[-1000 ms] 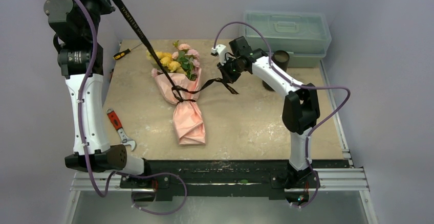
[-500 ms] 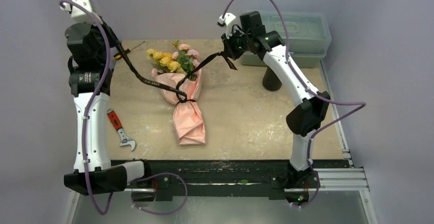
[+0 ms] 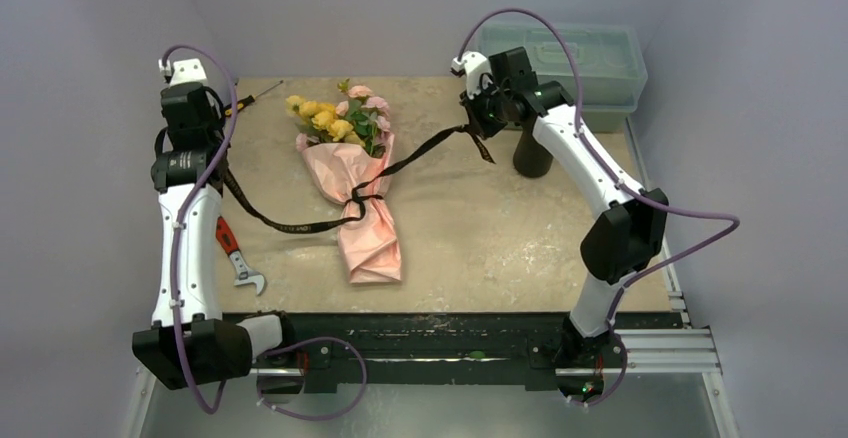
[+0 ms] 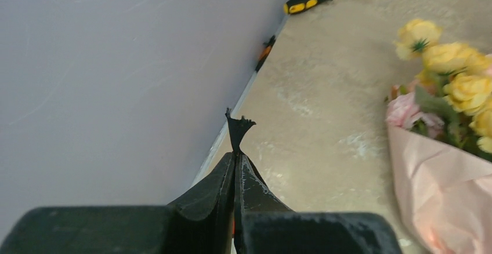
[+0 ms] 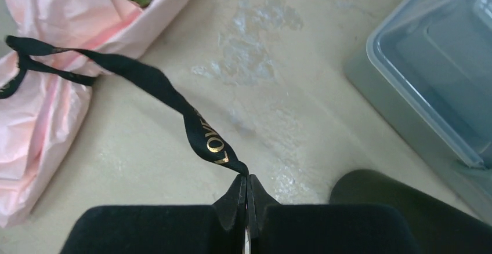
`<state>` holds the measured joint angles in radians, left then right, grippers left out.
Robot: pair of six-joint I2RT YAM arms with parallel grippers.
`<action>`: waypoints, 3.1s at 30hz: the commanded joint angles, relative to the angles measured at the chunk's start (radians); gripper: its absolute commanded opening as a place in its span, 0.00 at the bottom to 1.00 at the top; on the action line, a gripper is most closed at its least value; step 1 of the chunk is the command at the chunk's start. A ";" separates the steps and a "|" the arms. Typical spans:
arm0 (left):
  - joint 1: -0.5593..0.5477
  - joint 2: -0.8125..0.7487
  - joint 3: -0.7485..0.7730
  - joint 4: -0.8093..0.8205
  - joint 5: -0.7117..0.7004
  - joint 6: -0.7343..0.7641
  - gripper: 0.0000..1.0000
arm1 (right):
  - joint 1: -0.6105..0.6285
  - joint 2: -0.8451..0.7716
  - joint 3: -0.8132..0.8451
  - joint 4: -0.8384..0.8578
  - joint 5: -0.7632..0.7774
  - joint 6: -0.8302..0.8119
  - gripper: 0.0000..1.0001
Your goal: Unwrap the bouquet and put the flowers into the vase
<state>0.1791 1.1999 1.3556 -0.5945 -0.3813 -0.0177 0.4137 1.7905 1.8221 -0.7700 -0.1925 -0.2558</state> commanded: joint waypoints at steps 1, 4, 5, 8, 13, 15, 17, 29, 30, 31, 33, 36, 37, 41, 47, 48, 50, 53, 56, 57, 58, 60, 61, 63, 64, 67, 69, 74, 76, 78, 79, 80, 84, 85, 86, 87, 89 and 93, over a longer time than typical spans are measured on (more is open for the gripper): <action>0.055 -0.038 -0.053 -0.032 -0.053 0.130 0.00 | -0.037 -0.005 -0.018 -0.001 0.073 -0.017 0.00; 0.087 -0.026 -0.095 -0.044 -0.001 0.176 0.00 | -0.041 0.022 -0.002 0.000 0.066 -0.018 0.00; 0.100 -0.016 -0.101 -0.062 0.030 0.180 0.00 | -0.041 0.037 0.011 -0.008 0.050 -0.017 0.00; 0.116 0.013 -0.136 -0.096 0.142 0.196 0.00 | -0.041 0.087 0.061 -0.040 0.022 -0.017 0.00; 0.130 0.074 -0.147 -0.146 0.338 0.205 0.06 | -0.042 0.170 0.148 -0.101 -0.044 -0.009 0.20; 0.134 0.084 -0.127 -0.160 0.449 0.230 0.27 | -0.041 0.200 0.193 -0.144 -0.073 -0.015 0.44; 0.135 0.072 -0.116 -0.153 0.563 0.267 0.48 | -0.041 0.192 0.194 -0.147 -0.116 -0.025 0.68; 0.135 0.078 -0.168 -0.041 1.194 0.257 0.96 | 0.011 0.044 -0.093 0.074 -0.535 -0.211 0.87; 0.134 0.078 -0.184 -0.021 1.249 0.263 0.98 | 0.025 0.031 -0.115 0.118 -0.552 -0.222 0.87; 0.134 0.070 -0.207 0.017 1.294 0.261 0.99 | 0.037 0.014 -0.149 0.174 -0.567 -0.224 0.87; 0.133 0.037 -0.282 0.143 1.322 0.195 1.00 | 0.065 -0.018 -0.226 0.285 -0.588 -0.229 0.86; 0.125 -0.025 -0.361 0.254 1.302 0.163 1.00 | 0.118 -0.040 -0.298 0.402 -0.603 -0.284 0.85; 0.117 -0.047 -0.373 0.255 1.290 0.189 1.00 | 0.133 -0.040 -0.316 0.433 -0.614 -0.304 0.84; 0.098 -0.129 -0.424 0.195 1.276 0.388 0.96 | 0.178 -0.034 -0.384 0.565 -0.672 -0.354 0.78; 0.095 -0.169 -0.539 0.006 1.364 0.918 0.86 | 0.303 0.023 -0.413 0.678 -0.582 -0.414 0.62; 0.091 -0.154 -0.543 -0.028 1.373 0.975 0.84 | 0.314 0.035 -0.411 0.694 -0.578 -0.418 0.59; 0.090 -0.142 -0.543 -0.068 1.383 1.049 0.82 | 0.338 0.064 -0.404 0.705 -0.569 -0.444 0.54; 0.090 -0.179 -0.590 -0.052 1.395 1.109 0.76 | 0.363 0.101 -0.382 0.703 -0.554 -0.485 0.47; 0.068 -0.199 -0.644 0.005 1.384 1.161 0.69 | 0.377 0.153 -0.344 0.697 -0.549 -0.518 0.42; 0.053 -0.193 -0.652 0.007 1.374 1.192 0.67 | 0.379 0.171 -0.331 0.688 -0.549 -0.538 0.40; 0.039 -0.183 -0.660 0.011 1.362 1.217 0.65 | 0.382 0.184 -0.321 0.680 -0.548 -0.557 0.39; 0.014 -0.166 -0.674 0.040 1.344 1.233 0.59 | 0.381 0.208 -0.313 0.675 -0.541 -0.582 0.37; 0.002 -0.164 -0.680 0.062 1.341 1.232 0.54 | 0.381 0.216 -0.309 0.673 -0.536 -0.593 0.37; -0.022 -0.177 -0.708 0.143 1.332 1.206 0.51 | 0.381 0.232 -0.306 0.674 -0.538 -0.615 0.37; -0.029 -0.188 -0.728 0.195 1.328 1.177 0.51 | 0.381 0.235 -0.308 0.681 -0.543 -0.615 0.36; -0.071 -0.208 -0.774 0.248 1.310 1.195 0.49 | 0.380 0.239 -0.322 0.698 -0.533 -0.611 0.35; -0.081 -0.208 -0.785 0.249 1.308 1.222 0.47 | 0.379 0.233 -0.332 0.707 -0.532 -0.615 0.34; -0.086 -0.190 -0.776 0.258 1.312 1.256 0.45 | 0.357 0.219 -0.322 0.713 -0.535 -0.591 0.34; -0.091 -0.181 -0.783 0.285 1.308 1.263 0.43 | 0.349 0.233 -0.310 0.695 -0.532 -0.606 0.34; -0.096 -0.160 -0.782 0.296 1.301 1.287 0.41 | 0.347 0.252 -0.294 0.671 -0.526 -0.636 0.34; -0.097 -0.151 -0.781 0.293 1.299 1.307 0.40 | 0.347 0.261 -0.289 0.670 -0.523 -0.640 0.33; -0.099 -0.142 -0.779 0.283 1.298 1.335 0.39 | 0.347 0.271 -0.282 0.670 -0.522 -0.639 0.33; -0.108 -0.129 -0.784 0.270 1.290 1.402 0.36 | 0.348 0.299 -0.259 0.666 -0.494 -0.629 0.32; -0.109 -0.125 -0.787 0.271 1.289 1.413 0.35 | 0.348 0.305 -0.260 0.669 -0.491 -0.625 0.32; -0.110 -0.119 -0.791 0.274 1.287 1.422 0.35 | 0.349 0.308 -0.259 0.667 -0.483 -0.622 0.32; -0.114 -0.112 -0.793 0.281 1.284 1.425 0.35 | 0.349 0.312 -0.258 0.662 -0.478 -0.621 0.31; -0.121 -0.092 -0.797 0.299 1.278 1.430 0.34 | 0.349 0.318 -0.259 0.659 -0.475 -0.622 0.31; -0.152 -0.044 -0.794 0.342 1.256 1.424 0.34 | 0.349 0.324 -0.259 0.658 -0.467 -0.626 0.30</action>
<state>0.0563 1.1172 0.5735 -0.3164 0.8646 1.3605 0.7601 2.1170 1.5276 -0.1123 -0.6739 -0.8673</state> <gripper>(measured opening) 0.344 0.307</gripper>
